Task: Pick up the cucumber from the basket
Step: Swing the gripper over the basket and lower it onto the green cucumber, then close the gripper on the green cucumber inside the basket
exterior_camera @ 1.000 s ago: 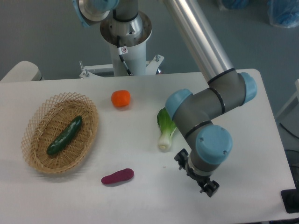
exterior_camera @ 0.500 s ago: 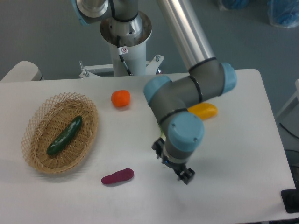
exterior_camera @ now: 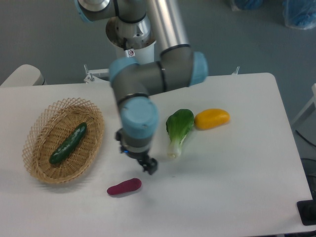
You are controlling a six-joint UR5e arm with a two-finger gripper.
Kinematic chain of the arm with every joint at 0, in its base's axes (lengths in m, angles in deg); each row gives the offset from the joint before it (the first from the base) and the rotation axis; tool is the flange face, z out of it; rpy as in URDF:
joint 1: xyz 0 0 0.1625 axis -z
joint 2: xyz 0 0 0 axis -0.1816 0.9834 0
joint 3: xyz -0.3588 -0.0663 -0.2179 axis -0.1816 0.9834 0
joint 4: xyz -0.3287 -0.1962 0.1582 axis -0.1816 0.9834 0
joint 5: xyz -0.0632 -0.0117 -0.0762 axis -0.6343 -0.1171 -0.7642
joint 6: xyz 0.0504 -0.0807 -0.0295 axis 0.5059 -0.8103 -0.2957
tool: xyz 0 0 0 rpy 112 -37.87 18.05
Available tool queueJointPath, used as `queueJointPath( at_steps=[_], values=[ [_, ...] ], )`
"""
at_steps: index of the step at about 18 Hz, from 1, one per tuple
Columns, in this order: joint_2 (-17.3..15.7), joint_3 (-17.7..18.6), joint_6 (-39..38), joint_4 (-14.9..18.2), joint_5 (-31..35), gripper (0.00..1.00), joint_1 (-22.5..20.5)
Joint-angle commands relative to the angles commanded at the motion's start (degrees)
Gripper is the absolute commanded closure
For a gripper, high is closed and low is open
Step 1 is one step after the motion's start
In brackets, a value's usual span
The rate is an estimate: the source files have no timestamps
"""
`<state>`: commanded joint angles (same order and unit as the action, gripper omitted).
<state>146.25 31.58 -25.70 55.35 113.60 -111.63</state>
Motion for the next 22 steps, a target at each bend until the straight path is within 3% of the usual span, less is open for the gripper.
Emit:
queueJointPath(
  at_steps=[3, 7, 9, 13, 19, 22],
  values=[
    [0.00, 1.84, -3.08, -1.58, 0.00, 0.00, 3.43],
    [-0.44, 6.94, -4.67, -8.34, 0.35, 0.00, 5.55],
    [-1.23, 8.61, -6.07, -8.79, 0.26, 0.00, 6.78],
    [-1.41, 10.02, -10.11, -9.84, 0.44, 0.00, 10.29],
    [0.35, 13.71, -13.89, -18.10, 1.40, 0.00, 12.75],
    [1.31, 13.63, -14.95, -18.46, 2.72, 0.00, 13.64]
  ],
)
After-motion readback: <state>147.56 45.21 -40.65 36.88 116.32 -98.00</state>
